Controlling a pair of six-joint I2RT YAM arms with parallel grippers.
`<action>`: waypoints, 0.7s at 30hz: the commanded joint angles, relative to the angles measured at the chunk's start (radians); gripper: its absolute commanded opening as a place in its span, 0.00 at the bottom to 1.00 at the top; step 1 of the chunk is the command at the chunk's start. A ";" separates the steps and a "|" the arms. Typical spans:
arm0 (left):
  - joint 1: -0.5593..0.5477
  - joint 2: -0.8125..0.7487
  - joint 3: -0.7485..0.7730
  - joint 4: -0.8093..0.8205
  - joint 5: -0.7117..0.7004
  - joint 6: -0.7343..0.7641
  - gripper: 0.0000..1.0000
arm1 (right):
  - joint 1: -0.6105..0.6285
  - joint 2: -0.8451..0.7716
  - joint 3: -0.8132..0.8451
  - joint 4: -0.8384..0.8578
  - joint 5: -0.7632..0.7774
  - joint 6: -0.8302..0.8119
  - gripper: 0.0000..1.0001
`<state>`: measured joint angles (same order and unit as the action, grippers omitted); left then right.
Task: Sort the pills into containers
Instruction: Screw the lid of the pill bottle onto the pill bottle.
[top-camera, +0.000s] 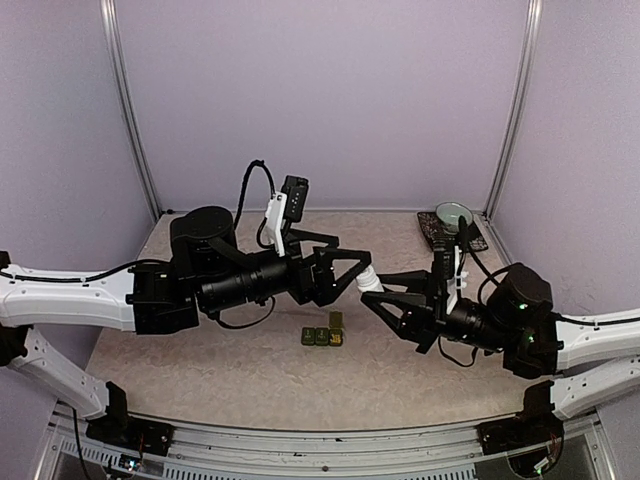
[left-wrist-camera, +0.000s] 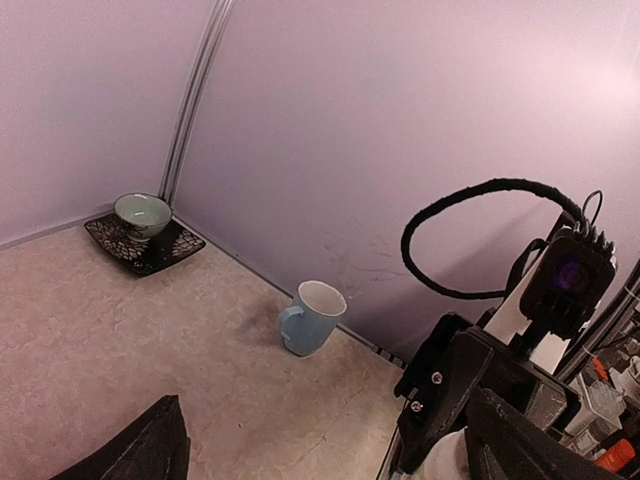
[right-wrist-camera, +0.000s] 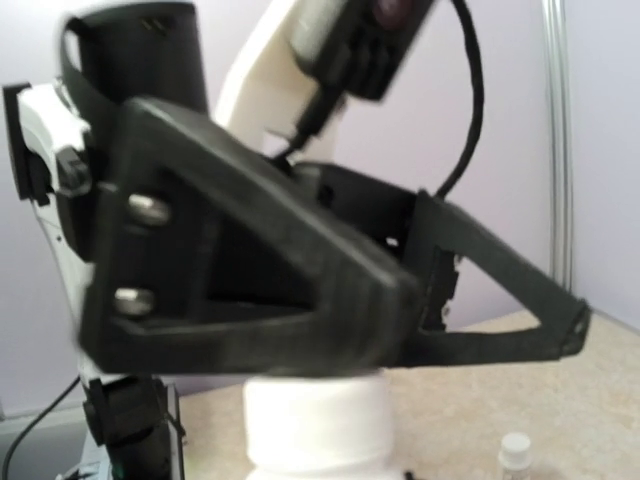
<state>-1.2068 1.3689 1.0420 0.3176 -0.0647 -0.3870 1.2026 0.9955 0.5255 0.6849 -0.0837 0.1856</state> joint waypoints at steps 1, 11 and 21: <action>0.007 -0.012 -0.020 -0.021 -0.001 -0.007 0.92 | 0.012 -0.047 0.005 0.047 0.031 -0.014 0.00; 0.000 -0.052 -0.018 0.010 -0.015 -0.015 0.93 | 0.012 -0.005 0.015 -0.003 0.066 -0.021 0.00; -0.013 0.006 0.055 -0.066 0.064 -0.067 0.82 | 0.013 0.029 0.051 -0.057 0.108 -0.035 0.00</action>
<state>-1.2129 1.3571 1.0710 0.2729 -0.0429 -0.4282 1.2041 1.0176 0.5323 0.6407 -0.0078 0.1680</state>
